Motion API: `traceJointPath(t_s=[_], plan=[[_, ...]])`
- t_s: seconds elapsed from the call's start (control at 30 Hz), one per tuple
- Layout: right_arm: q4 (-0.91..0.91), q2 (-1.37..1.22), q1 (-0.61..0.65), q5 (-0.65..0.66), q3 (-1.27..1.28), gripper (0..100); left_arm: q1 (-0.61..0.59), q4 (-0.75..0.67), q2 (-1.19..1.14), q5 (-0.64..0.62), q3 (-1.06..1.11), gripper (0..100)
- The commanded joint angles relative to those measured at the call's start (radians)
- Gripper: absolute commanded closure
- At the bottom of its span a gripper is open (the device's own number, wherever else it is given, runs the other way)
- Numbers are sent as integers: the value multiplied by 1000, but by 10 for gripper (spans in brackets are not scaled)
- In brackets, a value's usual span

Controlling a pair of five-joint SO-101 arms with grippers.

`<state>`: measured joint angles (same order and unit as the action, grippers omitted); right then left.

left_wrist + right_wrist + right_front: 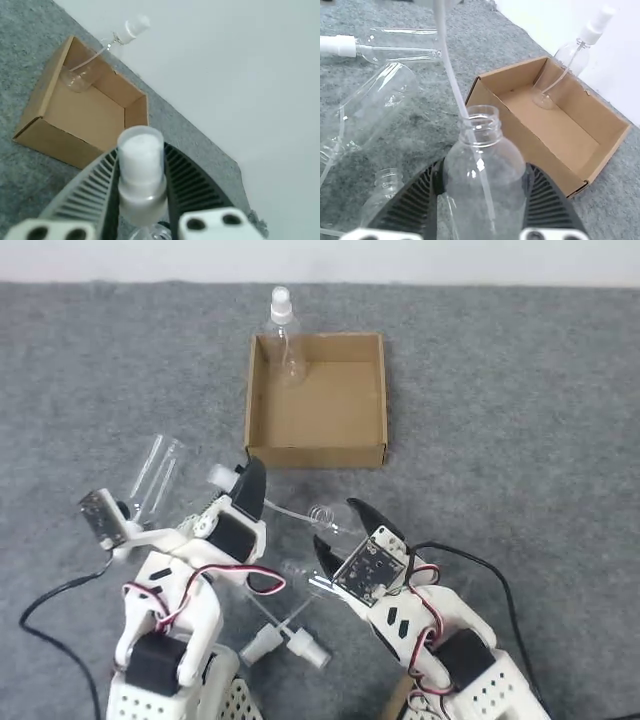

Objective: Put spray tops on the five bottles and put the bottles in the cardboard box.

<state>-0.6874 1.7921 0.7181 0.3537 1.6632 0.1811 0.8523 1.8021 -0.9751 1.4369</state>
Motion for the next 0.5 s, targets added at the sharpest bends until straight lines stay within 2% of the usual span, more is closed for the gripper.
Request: traceJointPath(t_s=[0.0, 0.47], plan=[[15, 24, 8, 5, 18, 908, 37, -35, 20, 60, 13, 987], [-21, 24, 10, 8, 12, 909, 180, -37, 20, 146, 79, 987]])
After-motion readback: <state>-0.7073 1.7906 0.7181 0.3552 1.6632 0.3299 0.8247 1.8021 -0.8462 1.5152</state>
